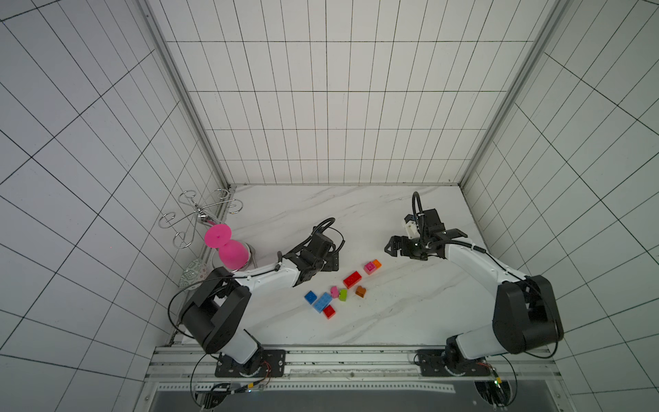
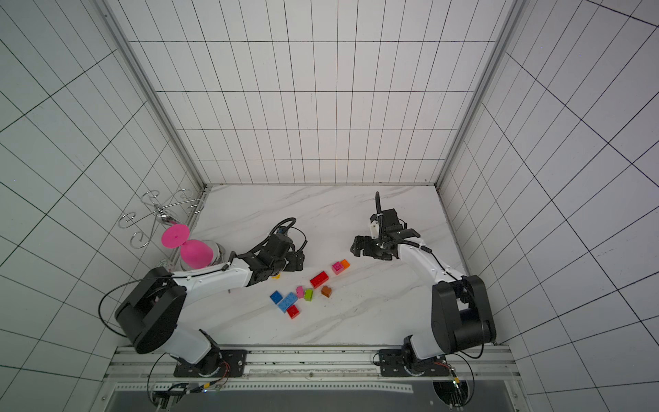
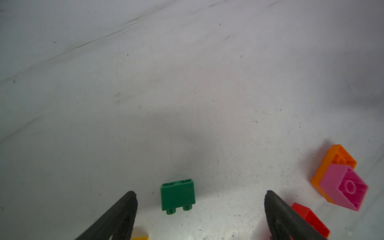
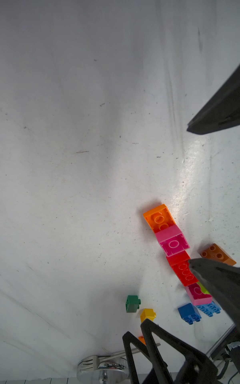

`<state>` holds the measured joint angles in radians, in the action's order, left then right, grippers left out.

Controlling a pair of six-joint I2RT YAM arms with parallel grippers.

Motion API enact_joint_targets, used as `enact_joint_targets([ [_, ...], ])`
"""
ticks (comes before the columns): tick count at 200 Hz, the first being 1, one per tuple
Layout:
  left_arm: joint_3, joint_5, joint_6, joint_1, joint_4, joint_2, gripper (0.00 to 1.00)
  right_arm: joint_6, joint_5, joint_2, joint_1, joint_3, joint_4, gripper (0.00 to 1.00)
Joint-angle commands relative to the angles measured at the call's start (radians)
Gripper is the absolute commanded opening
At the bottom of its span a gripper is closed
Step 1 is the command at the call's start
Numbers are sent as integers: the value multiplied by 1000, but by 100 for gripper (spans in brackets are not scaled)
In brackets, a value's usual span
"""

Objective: Assemble the letter p with lego
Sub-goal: Pick up the lego brick from the center of the board.

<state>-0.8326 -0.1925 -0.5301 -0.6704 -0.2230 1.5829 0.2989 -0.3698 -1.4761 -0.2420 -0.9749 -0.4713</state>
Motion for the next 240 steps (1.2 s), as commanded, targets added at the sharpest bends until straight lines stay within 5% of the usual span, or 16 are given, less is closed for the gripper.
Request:
enact_joint_targets([
  [1, -38, -44, -19, 0, -36, 42, 88, 18, -36, 23, 7, 33, 12, 97],
  [180, -39, -83, -13, -21, -15, 152, 36, 17, -48, -29, 10, 27, 13, 99],
  [240, -31, -102, -6, -43, -22, 155, 47, 42, -28, -20, 10, 41, 23, 98],
])
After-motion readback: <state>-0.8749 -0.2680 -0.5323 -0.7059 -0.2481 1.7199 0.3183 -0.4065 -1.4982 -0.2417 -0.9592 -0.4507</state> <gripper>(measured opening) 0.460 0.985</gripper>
